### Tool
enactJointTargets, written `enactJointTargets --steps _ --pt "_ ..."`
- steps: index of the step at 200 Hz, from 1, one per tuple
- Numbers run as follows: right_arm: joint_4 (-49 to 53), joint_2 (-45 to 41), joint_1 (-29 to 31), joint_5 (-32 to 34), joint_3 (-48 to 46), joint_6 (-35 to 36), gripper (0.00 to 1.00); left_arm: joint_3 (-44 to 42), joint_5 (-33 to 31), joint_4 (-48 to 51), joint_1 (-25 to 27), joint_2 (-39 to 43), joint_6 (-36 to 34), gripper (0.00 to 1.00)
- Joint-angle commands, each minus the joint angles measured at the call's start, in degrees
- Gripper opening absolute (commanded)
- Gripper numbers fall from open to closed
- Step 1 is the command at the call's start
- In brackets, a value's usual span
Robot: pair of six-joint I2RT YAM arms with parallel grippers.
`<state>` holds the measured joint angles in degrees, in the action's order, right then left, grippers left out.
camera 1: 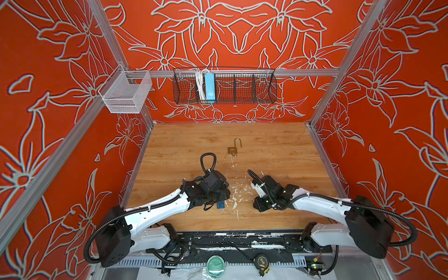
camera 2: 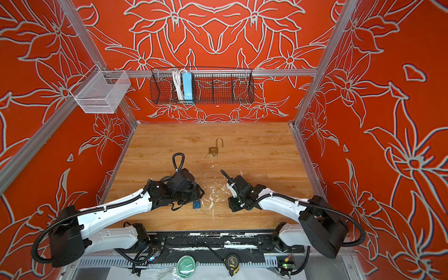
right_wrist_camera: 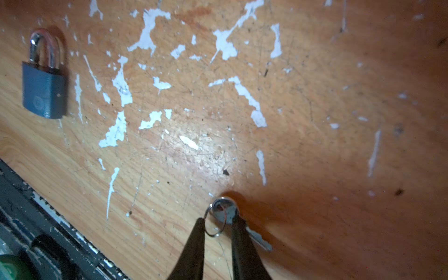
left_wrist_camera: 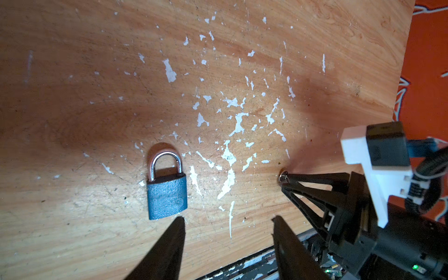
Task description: Unlock with the key
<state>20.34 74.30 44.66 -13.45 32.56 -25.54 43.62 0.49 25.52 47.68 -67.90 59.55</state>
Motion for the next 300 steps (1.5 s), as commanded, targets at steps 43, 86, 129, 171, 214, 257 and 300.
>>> enactJointTargets --steps 43,86,129,171,214,257,300 --pt "-0.2 2.1 1.7 2.7 2.8 -2.9 0.24 -1.6 0.3 -1.1 0.0 0.7 -0.8 0.59" --pt "1.8 7.3 2.3 5.6 5.5 -5.7 0.17 -2.0 0.7 -1.0 0.0 1.7 -0.9 0.59" --pt "1.6 6.5 2.7 6.6 5.5 -5.7 0.00 -3.6 0.8 -2.1 0.0 3.6 -0.7 0.59" --pt "4.0 -2.2 2.7 6.0 6.8 3.7 0.00 -2.9 1.4 -3.3 0.0 4.1 -1.5 0.59" --pt "10.7 -10.8 2.7 3.6 11.4 15.9 0.00 -5.6 11.7 -21.3 -1.4 4.3 3.4 0.59" --pt "5.2 -15.3 2.7 -2.9 11.0 17.0 0.00 -10.5 15.8 -49.9 -0.1 -0.8 18.0 0.61" --pt "3.9 -14.9 2.6 -6.4 12.5 19.1 0.00 -11.8 11.6 -52.4 1.7 -3.4 29.5 0.68"
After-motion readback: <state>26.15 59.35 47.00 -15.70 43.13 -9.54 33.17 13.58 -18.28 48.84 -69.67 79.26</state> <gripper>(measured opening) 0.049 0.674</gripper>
